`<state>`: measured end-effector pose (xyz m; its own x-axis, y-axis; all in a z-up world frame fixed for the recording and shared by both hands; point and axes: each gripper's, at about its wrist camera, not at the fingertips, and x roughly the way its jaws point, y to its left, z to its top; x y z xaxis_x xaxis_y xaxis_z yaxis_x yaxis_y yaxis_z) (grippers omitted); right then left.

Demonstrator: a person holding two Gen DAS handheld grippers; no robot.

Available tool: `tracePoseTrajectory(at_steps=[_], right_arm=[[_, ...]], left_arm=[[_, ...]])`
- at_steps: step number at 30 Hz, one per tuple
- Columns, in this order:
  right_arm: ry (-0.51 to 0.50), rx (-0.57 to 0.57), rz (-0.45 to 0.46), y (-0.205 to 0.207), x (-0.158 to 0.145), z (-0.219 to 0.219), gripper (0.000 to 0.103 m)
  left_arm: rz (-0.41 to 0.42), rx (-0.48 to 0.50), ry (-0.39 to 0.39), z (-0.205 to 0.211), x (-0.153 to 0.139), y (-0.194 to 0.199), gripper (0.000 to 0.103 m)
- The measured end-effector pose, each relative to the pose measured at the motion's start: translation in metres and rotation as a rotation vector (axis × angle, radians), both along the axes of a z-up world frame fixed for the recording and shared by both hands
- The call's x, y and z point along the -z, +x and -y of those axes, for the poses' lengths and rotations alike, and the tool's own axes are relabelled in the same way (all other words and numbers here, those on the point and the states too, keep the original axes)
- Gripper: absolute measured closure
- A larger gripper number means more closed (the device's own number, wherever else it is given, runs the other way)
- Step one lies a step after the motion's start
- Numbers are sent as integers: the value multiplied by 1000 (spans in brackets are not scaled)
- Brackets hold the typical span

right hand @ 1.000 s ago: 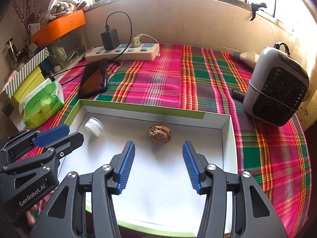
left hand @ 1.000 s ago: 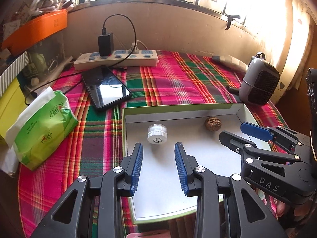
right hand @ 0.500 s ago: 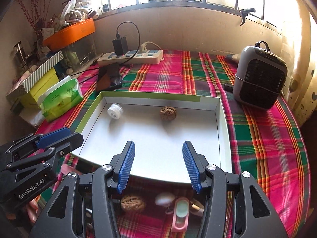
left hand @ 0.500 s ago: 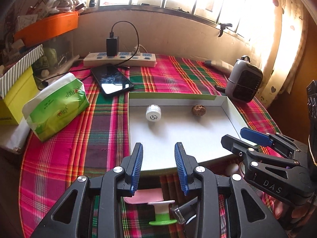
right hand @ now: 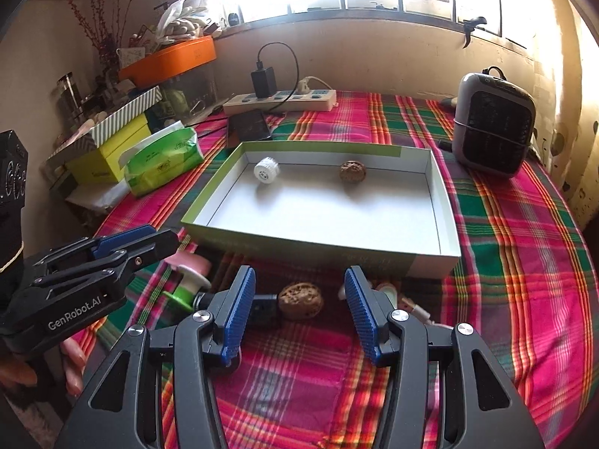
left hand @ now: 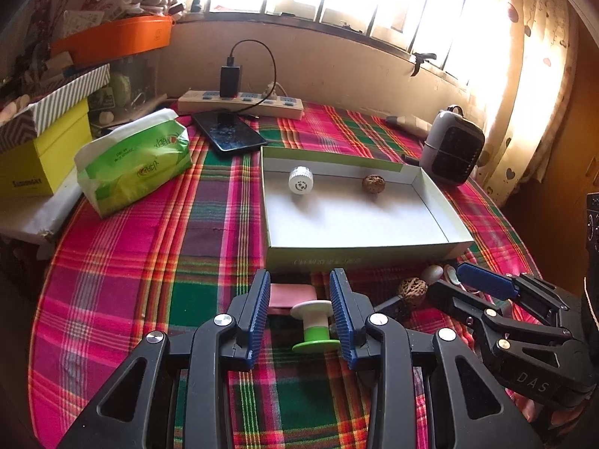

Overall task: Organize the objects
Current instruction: 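Withdraw both open grippers from the box back toward the remaining objects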

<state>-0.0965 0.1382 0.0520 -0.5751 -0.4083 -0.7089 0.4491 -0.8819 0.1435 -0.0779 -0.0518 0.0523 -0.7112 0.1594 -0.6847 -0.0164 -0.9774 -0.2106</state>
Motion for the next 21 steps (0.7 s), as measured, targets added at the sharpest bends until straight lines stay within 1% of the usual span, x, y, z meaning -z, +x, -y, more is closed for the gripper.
tracePoseTrajectory(at_steps=[4, 13, 21], right_arm=[[-32, -41, 6, 13, 4, 3, 52], [-37, -104, 48, 28, 21, 18, 51], [-20, -125, 71, 32, 31, 31, 51]], left_arm=[[4, -14, 20, 6, 7, 10, 72], [13, -22, 40, 12, 15, 19, 72], [21, -23, 52, 18, 20, 21, 72]])
